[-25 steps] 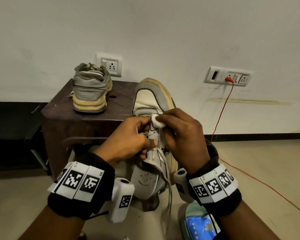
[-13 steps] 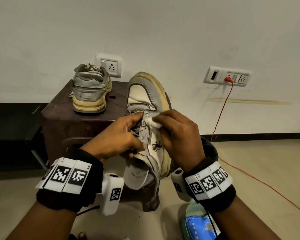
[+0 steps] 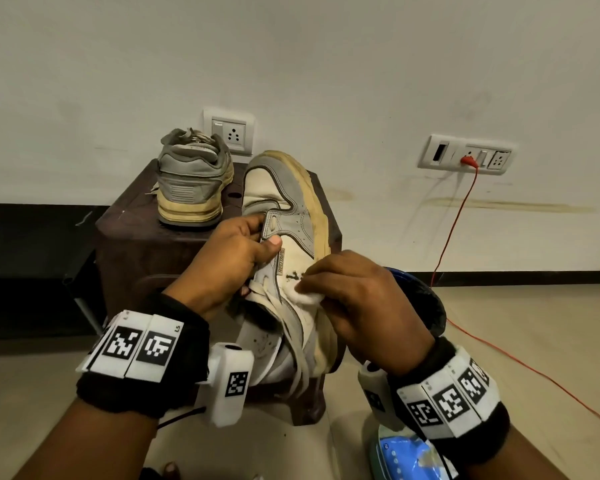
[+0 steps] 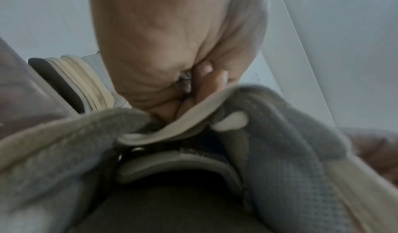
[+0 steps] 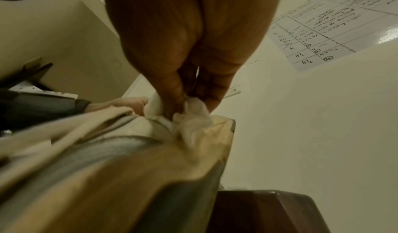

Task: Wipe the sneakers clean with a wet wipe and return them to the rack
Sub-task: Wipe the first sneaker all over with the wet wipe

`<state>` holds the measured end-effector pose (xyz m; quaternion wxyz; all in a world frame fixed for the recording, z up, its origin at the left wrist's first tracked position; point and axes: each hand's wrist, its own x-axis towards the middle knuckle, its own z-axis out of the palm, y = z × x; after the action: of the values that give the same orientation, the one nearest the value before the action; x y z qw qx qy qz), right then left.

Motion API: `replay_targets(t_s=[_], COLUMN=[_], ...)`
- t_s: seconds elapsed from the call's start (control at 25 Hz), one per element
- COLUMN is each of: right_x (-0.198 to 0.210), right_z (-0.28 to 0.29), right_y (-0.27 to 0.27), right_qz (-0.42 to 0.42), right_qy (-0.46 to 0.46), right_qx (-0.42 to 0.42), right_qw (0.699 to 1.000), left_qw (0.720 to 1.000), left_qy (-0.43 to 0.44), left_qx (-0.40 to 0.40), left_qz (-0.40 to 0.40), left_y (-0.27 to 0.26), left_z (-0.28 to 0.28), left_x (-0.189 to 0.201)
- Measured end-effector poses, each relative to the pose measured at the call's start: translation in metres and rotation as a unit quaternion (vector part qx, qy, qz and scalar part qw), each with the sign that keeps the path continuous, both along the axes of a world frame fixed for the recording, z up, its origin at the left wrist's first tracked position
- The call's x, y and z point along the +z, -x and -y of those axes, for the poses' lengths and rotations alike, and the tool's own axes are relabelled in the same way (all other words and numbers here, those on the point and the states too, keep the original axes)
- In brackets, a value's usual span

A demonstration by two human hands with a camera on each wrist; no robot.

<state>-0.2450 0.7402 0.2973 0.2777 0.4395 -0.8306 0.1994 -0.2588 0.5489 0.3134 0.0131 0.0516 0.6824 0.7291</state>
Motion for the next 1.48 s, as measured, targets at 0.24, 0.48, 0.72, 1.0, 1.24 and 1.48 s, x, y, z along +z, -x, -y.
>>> replay_targets(t_s=[0.24,0.48,0.72,1.0,1.24,1.48], right_x=[0.019,0.01,0.009,0.018,0.019,0.02], right_z=[-0.007,-0.023,-0.015,-0.014,-0.027,-0.016], right_y=[0.022,0.011,0.008,0.01,-0.002,0.005], right_qz=[-0.08,0.071,0.0,0.027,0.076,-0.005], right_qy=[0.135,-0.012,0.069,0.077,-0.051,0.074], right_qx=[-0.109,-0.014,-0.054,-0.022,-0.004,-0.073], right_qw=[0.982,0.997,0.996,0.996,0.996,0.995], left_qw=[0.997,0.994,0.993,0.984,0.979,0.981], left_qy=[-0.035,-0.109,-0.118,-0.177,-0.188,-0.188], left_qx=[-0.061,0.003,-0.011,0.028,0.074,0.027], left_qz=[0.022,-0.004,-0.005,-0.025,-0.031,-0.04], left_y=[-0.01,-0.009,-0.012,-0.007,-0.004,-0.009], left_z=[-0.008,0.004,0.004,0.003,0.012,-0.008], left_x=[0.003,0.009,0.011,0.011,0.011,0.012])
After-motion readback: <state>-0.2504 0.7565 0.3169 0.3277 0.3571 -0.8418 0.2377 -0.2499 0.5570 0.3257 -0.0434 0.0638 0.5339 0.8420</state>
